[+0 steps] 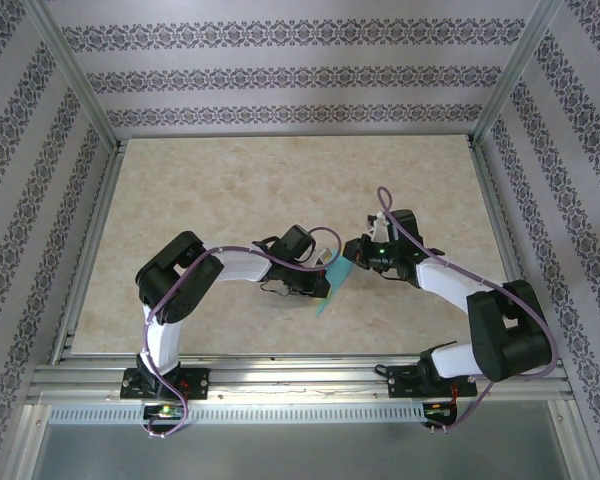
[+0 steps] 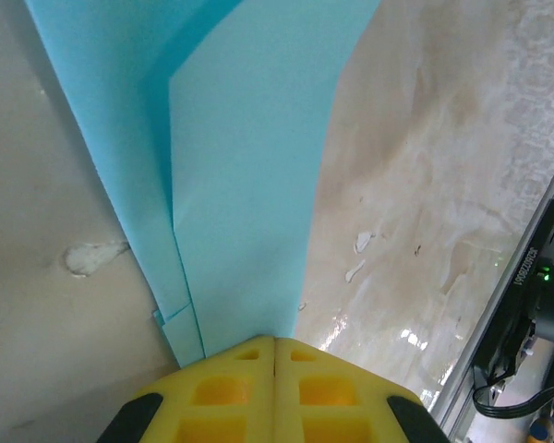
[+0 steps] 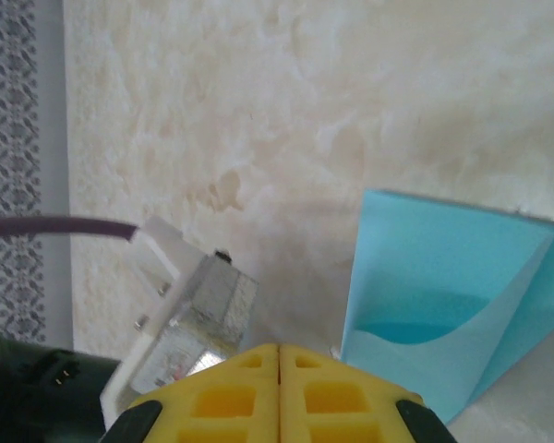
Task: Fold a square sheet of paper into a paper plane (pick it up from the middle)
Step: Fold the wing for the fifth time at the center of the table.
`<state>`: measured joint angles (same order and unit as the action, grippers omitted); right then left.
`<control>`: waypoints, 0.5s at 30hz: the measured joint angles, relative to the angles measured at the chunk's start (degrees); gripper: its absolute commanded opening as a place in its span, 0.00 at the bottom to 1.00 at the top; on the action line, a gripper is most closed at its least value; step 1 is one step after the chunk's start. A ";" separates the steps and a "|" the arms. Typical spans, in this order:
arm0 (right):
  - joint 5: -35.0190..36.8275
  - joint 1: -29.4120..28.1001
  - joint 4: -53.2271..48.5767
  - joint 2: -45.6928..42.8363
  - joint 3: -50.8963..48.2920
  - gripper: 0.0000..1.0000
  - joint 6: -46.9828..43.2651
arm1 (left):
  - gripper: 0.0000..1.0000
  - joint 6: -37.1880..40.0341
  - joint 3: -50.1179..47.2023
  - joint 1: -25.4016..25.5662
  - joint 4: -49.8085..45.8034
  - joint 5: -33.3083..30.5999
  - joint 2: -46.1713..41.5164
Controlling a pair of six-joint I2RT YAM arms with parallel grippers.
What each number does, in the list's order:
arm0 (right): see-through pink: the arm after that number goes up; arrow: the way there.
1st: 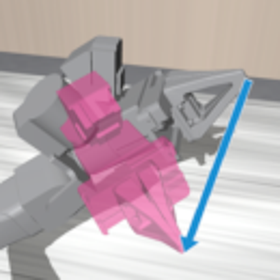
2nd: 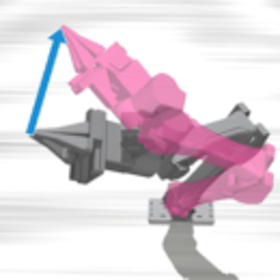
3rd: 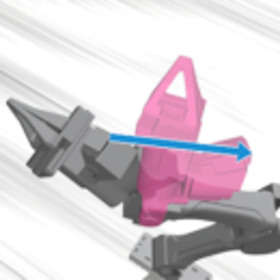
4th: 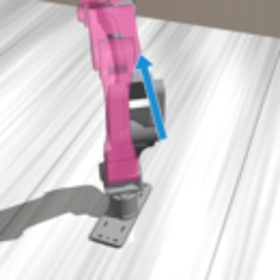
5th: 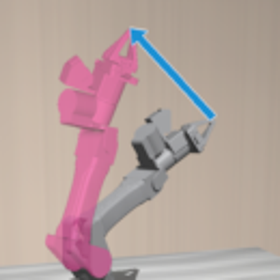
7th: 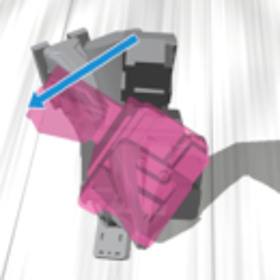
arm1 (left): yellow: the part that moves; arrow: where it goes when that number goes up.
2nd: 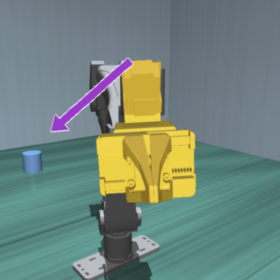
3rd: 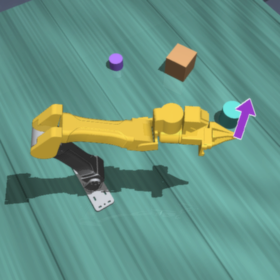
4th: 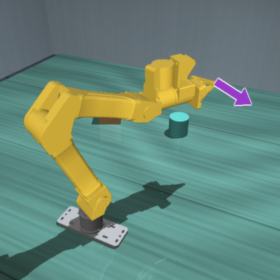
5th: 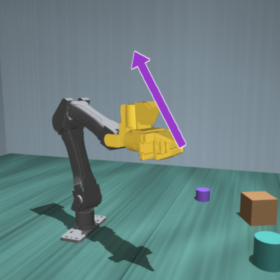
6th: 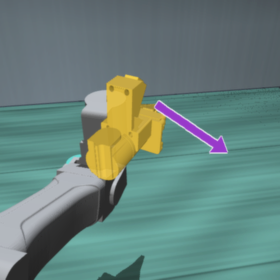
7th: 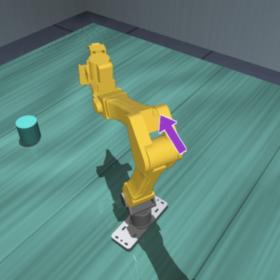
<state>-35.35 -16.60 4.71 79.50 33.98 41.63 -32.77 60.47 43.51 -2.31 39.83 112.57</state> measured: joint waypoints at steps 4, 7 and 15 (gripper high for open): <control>-0.04 -3.52 -1.33 0.55 -0.83 0.05 -1.46 | 0.00 1.01 -0.28 0.00 -0.09 0.02 -0.22; -0.04 -5.14 -1.40 2.67 -0.83 0.05 -2.27 | 0.00 1.36 -0.52 0.00 -0.09 0.00 -0.39; 1.44 -5.29 -1.97 12.02 0.50 0.05 -4.17 | 0.00 1.36 -1.11 0.00 -0.02 0.00 -0.79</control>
<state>-33.91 -21.89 2.74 91.53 34.48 37.45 -31.42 59.35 43.51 -2.33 39.83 111.79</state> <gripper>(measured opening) 0.049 0.062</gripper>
